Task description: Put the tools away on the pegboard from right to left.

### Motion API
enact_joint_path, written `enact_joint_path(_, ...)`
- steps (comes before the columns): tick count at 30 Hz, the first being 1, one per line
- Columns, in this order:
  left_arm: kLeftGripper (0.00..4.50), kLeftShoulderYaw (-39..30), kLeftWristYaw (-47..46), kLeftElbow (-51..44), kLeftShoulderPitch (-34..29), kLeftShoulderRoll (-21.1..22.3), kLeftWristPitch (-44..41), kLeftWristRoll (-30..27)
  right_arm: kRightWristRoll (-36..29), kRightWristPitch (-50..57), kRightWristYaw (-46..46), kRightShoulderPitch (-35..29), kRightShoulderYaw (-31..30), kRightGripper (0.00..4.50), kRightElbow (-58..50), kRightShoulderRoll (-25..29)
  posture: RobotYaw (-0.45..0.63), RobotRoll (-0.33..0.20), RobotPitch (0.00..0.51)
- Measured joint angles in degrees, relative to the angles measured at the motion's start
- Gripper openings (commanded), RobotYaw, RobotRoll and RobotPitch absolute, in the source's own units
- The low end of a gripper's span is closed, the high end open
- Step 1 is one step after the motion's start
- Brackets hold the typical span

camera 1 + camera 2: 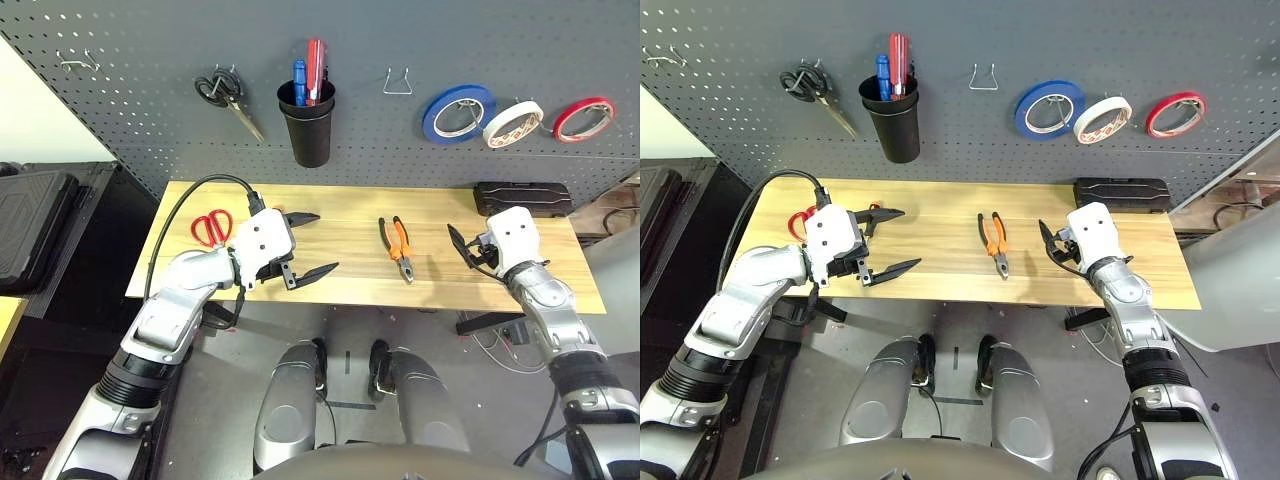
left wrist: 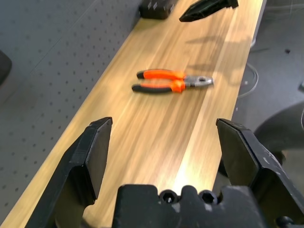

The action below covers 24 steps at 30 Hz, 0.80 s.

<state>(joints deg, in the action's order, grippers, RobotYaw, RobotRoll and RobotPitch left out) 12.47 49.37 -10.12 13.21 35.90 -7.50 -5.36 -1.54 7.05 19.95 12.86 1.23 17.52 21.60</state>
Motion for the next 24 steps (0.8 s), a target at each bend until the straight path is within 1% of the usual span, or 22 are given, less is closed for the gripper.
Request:
enact_joint_path(5,4.5,1.16,0.03,0.43,0.02,-0.01,-0.22,1.74,-1.04,15.92,0.14,1.14,-0.88,4.44,-4.58,-2.93,0.22,0.0,0.227)
enact_joint_path(7,4.5,1.64,0.19,1.78,0.23,-0.01,-0.22,2.44,-1.06,22.34,-0.66,3.28,-1.21,4.44,-5.1,-4.47,0.23,0.0,0.23)
enact_joint_path(12,4.5,2.25,0.47,2.51,0.89,-0.02,-0.23,3.53,-1.22,33.19,-2.68,7.39,-1.75,4.44,-6.05,-7.4,0.24,0.0,0.24)
enact_joint_path(15,4.5,2.29,0.58,3.67,1.68,0.05,-0.28,4.19,-1.65,37.87,-3.86,9.95,-1.74,4.44,-5.87,-9.57,0.25,0.0,0.245)
enact_joint_path(18,4.5,2.31,0.59,4.38,1.81,0.06,-0.32,4.66,-1.71,40.39,-4.91,12.36,-1.76,4.44,-4.49,-10.94,0.25,0.0,0.248)
enact_joint_path(24,4.5,2.78,0.64,5.07,2.24,0.09,-0.28,5.76,-1.65,43.23,-8.23,18.69,-1.67,4.44,4.21,-14.04,0.26,0.0,0.256)
